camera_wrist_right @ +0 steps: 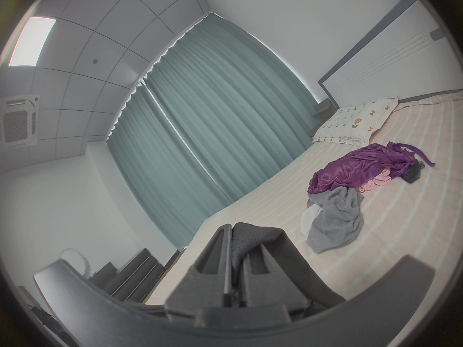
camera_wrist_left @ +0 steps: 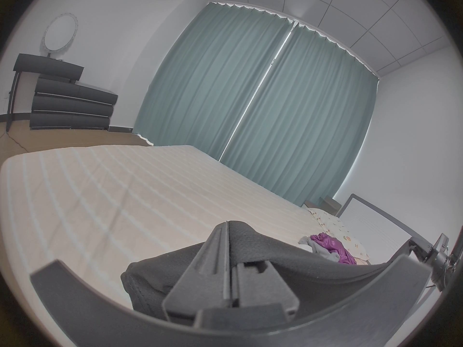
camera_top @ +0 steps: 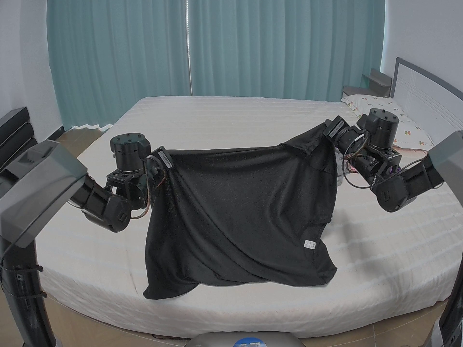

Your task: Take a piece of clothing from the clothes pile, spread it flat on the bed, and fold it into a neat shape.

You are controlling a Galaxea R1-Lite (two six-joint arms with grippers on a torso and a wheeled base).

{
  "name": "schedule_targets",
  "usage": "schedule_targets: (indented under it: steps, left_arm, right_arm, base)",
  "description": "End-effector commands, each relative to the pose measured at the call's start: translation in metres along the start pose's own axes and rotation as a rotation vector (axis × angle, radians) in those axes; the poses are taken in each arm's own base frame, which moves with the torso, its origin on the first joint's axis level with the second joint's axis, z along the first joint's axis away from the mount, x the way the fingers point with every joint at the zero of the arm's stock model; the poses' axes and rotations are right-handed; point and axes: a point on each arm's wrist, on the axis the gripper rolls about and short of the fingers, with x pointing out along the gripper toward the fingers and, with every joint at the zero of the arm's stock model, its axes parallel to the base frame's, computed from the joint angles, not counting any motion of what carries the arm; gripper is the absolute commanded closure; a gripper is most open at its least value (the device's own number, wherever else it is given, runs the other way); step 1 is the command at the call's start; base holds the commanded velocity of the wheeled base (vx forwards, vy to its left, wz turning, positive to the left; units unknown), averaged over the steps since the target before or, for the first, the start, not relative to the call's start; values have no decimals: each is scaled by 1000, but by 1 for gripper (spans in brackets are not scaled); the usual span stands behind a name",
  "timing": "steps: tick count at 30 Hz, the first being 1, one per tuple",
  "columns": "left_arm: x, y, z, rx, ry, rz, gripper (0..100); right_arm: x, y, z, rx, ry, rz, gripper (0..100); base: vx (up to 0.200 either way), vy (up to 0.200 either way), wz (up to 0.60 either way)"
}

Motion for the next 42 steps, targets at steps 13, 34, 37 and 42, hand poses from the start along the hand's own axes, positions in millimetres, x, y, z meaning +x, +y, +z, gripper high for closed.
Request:
schedule_targets:
  steps: [13, 34, 37, 42]
  left_arm:
    - [54, 38, -115, 66, 160, 90, 100]
    - [85, 70, -92, -74, 39, 167, 0]
    - [89, 80, -89, -97, 35, 195, 0]
    - [83, 90, -108, -50, 147, 256, 0]
  right_arm:
    - [65, -67, -122, -43, 89, -153, 100]
    - [77, -103, -107, -13, -15, -209, 0]
    - [79, -104, -103, -3, -38, -201, 0]
    - [68, -120, -134, -30, 60, -250, 0]
  base:
    - [0, 0, 0]
    - [0, 0, 0]
    - [0, 0, 0]
    - [0, 0, 0]
